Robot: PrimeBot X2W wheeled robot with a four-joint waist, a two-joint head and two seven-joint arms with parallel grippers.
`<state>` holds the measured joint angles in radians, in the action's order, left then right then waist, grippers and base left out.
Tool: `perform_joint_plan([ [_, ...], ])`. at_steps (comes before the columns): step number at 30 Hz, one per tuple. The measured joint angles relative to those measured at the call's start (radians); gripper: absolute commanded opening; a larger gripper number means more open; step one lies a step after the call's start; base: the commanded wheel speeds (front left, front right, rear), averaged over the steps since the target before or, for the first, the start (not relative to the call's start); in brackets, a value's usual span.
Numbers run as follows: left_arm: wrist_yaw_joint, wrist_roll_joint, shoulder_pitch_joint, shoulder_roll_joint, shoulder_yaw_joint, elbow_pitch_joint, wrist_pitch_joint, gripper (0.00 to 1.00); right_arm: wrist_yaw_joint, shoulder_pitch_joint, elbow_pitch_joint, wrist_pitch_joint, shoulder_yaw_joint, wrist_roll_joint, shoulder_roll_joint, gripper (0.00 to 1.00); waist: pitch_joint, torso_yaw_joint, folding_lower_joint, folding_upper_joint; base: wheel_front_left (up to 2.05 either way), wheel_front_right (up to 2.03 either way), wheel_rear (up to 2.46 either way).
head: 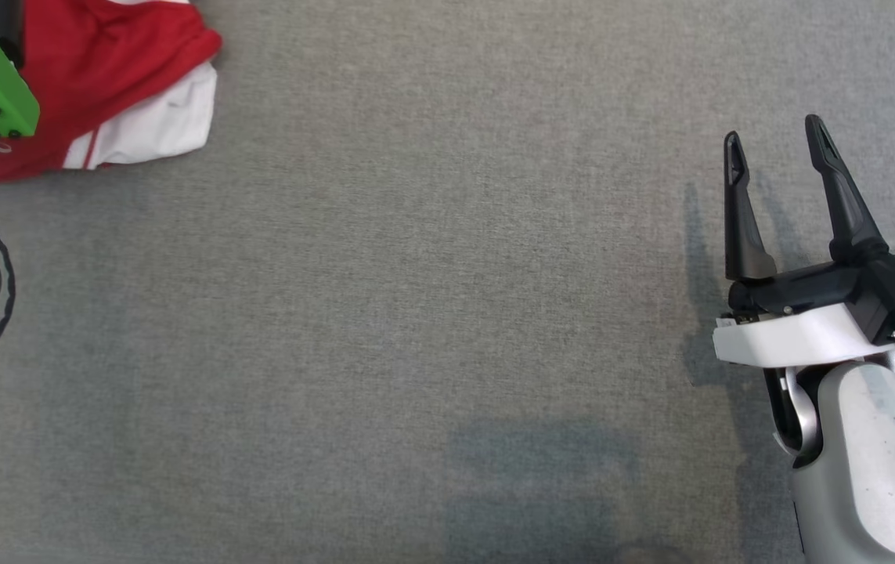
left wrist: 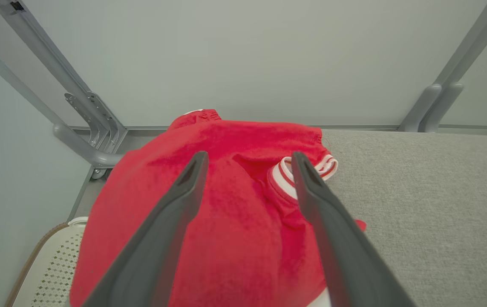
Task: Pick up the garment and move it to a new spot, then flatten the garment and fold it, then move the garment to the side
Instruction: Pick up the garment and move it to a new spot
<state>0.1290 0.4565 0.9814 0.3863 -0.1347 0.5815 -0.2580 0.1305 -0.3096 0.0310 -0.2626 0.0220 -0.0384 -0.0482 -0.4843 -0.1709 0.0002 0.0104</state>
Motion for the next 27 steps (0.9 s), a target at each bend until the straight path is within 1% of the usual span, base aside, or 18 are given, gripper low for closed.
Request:
perform_joint_plan([
  [8,0.0,0.049,0.054,0.04,-0.037,0.07,-0.008,1.0,0.0,-0.025,0.016,0.0,-0.012,-0.01,0.0,1.0,-0.09,0.063,0.0,0.0,0.0,0.0,0.0],
  [14,0.0,0.052,0.069,0.077,-0.055,0.123,-0.039,1.0,0.0,-0.034,0.035,0.0,-0.011,-0.017,0.0,1.0,-0.134,0.099,0.0001,0.0,0.0,0.0,0.0],
  [17,-0.015,0.035,0.078,0.093,-0.064,0.144,-0.039,1.0,0.0,-0.035,0.044,0.0,-0.014,-0.018,0.0,1.0,-0.148,0.112,0.0,0.0,0.0,0.0,0.0],
  [23,-0.022,0.037,0.081,0.095,-0.066,0.186,-0.028,1.0,0.0,-0.042,0.053,0.0,-0.023,-0.018,0.0,1.0,-0.161,0.13,0.0,0.0,0.0,0.0,0.0],
  [24,-0.022,0.037,0.082,0.095,-0.068,0.192,-0.026,0.49,0.0,-0.042,0.054,0.0,-0.023,-0.017,0.0,1.0,-0.161,0.132,0.0,0.0,0.0,0.0,0.0],
  [25,-0.022,0.036,0.083,0.095,-0.071,0.197,-0.024,0.43,0.0,-0.042,0.054,0.0,-0.023,-0.017,0.0,1.0,-0.161,0.134,0.0,0.0,0.0,0.0,0.0],
  [26,-0.022,0.035,0.084,0.095,-0.075,0.201,-0.018,0.0,0.0,-0.042,0.054,0.0,-0.023,-0.017,0.0,1.0,-0.16,0.135,0.0,0.0,0.0,0.0,0.0],
  [27,-0.022,0.034,0.084,0.095,-0.077,0.204,-0.015,0.0,0.0,-0.042,0.054,0.0,-0.022,-0.017,0.0,1.0,-0.158,0.135,-0.0001,0.0,0.0,0.0,0.0],
])
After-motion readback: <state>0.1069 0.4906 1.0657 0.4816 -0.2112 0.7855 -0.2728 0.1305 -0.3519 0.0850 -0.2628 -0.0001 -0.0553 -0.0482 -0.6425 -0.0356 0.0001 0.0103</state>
